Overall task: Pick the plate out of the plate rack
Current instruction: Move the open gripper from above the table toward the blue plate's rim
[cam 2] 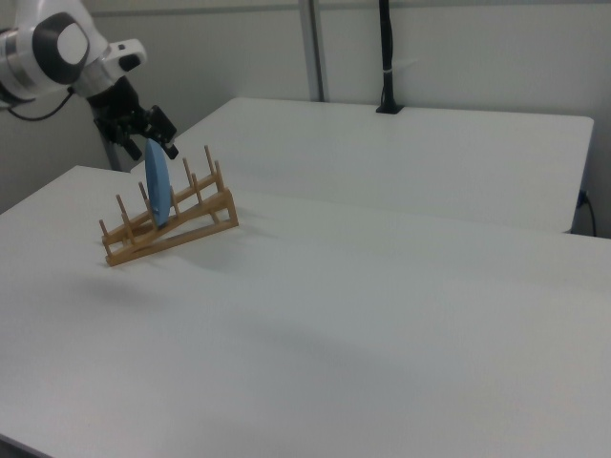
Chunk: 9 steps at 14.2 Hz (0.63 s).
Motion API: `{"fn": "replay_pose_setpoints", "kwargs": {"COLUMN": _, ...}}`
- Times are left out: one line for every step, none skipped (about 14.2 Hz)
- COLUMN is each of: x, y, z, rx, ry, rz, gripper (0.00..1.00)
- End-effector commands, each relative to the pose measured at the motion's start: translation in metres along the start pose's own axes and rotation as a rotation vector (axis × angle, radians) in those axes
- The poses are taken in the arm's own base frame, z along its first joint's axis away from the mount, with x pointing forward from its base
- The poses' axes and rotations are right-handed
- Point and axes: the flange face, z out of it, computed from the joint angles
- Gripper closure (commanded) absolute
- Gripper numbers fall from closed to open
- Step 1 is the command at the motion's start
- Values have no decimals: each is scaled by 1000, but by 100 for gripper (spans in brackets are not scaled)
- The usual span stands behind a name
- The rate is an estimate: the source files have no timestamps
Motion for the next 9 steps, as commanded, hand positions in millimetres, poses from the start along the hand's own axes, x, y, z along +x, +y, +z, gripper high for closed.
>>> {"fn": "replay_pose_setpoints", "kwargs": {"x": 9, "y": -51, "z": 19, "rx": -98, "ry": 115, "rz": 65, "gripper": 0}}
{"fn": "replay_pose_setpoints", "kwargs": {"x": 10, "y": -60, "z": 23, "rx": -112, "ry": 147, "rz": 74, "gripper": 4}}
{"fn": "replay_pose_setpoints", "kwargs": {"x": 10, "y": -74, "z": 26, "rx": -120, "ry": 172, "rz": 72, "gripper": 7}}
{"fn": "replay_pose_setpoints", "kwargs": {"x": 9, "y": -86, "z": 32, "rx": -136, "ry": 185, "rz": 66, "gripper": 14}}
{"fn": "replay_pose_setpoints", "kwargs": {"x": 10, "y": -91, "z": 39, "rx": -160, "ry": 199, "rz": 67, "gripper": 19}}
{"fn": "replay_pose_setpoints", "kwargs": {"x": 11, "y": -95, "z": 47, "rx": -188, "ry": 212, "rz": 66, "gripper": 27}}
{"fn": "replay_pose_setpoints", "kwargs": {"x": 12, "y": -98, "z": 57, "rx": -215, "ry": 221, "rz": 63, "gripper": 34}}
{"fn": "replay_pose_setpoints", "kwargs": {"x": 13, "y": -101, "z": 63, "rx": -227, "ry": 239, "rz": 62, "gripper": 37}}
{"fn": "replay_pose_setpoints", "kwargs": {"x": 14, "y": -103, "z": 64, "rx": -223, "ry": 261, "rz": 68, "gripper": 38}}
